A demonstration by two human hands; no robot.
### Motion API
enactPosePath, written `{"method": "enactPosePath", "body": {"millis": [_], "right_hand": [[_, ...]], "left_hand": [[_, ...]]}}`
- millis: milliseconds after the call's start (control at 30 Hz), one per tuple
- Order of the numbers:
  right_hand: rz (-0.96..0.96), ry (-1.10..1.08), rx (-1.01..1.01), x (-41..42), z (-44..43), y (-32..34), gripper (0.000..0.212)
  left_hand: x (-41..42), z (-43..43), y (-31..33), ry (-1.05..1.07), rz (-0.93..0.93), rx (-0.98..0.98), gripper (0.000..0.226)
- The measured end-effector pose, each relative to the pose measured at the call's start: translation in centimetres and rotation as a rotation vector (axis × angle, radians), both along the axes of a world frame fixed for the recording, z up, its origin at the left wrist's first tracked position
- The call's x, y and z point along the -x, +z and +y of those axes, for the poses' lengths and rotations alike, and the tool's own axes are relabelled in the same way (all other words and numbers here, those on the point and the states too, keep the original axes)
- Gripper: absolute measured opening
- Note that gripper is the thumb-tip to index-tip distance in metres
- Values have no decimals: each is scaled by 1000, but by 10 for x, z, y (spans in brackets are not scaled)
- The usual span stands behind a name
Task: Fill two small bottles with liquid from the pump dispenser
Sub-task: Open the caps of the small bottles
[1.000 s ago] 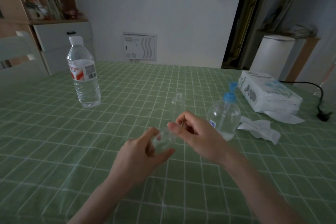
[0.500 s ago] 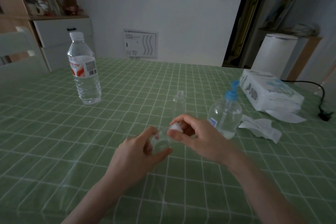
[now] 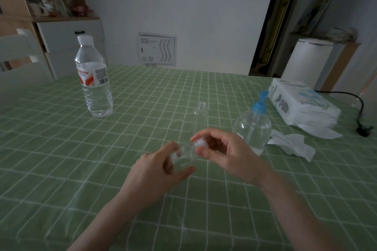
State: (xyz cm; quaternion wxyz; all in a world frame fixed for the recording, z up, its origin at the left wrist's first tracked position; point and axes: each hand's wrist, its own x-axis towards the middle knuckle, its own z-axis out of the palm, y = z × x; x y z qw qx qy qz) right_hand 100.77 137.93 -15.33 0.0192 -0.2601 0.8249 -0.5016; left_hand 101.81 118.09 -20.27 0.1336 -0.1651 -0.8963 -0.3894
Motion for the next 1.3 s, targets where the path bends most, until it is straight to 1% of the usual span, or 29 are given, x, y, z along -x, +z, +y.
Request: {"method": "enactPosePath", "body": {"millis": [133,233,333,400,467,567,667,733,800,900,1067,1200,1300], "right_hand": [[-2,22,9,0,2,2,20],[-1,31,15,0,3,4,22],[7,46,8,0,3,6,26],[3,47,39,0,5,7,28],[10,14,82,1,10,8,28],[28,-73,101,6,12,4,25],[17,-168,21,13,4,-6,20],[2,-199,-40,16,-5,-13,21],[1,-206,-98,19,-14,-22,24],[-9,-219,-175,25,-28,-33,34],[18,-264,-227,29,-40,-49,25],[69,-287,-292,30,-38,-55,26],[85,-300,-300,32,-37,-59,25]], "left_hand": [[2,-1,5,-36,-67,2,34],[4,-3,10,-112,-132,-8,32],[6,-8,15,-249,-306,-155,32],[7,-15,16,-331,-442,-251,33],[6,-20,16,-361,-510,-320,35],[7,-22,14,-273,-463,-423,28],[7,-17,13,-138,-407,-541,36],[7,-13,14,-94,-389,-616,41],[6,-10,14,-64,-380,-661,41],[6,-7,10,-41,-364,-677,40],[6,-7,3,-38,-343,-685,44],[7,-8,2,-40,-328,-669,45],[8,-8,1,-45,-316,-662,46]]}}
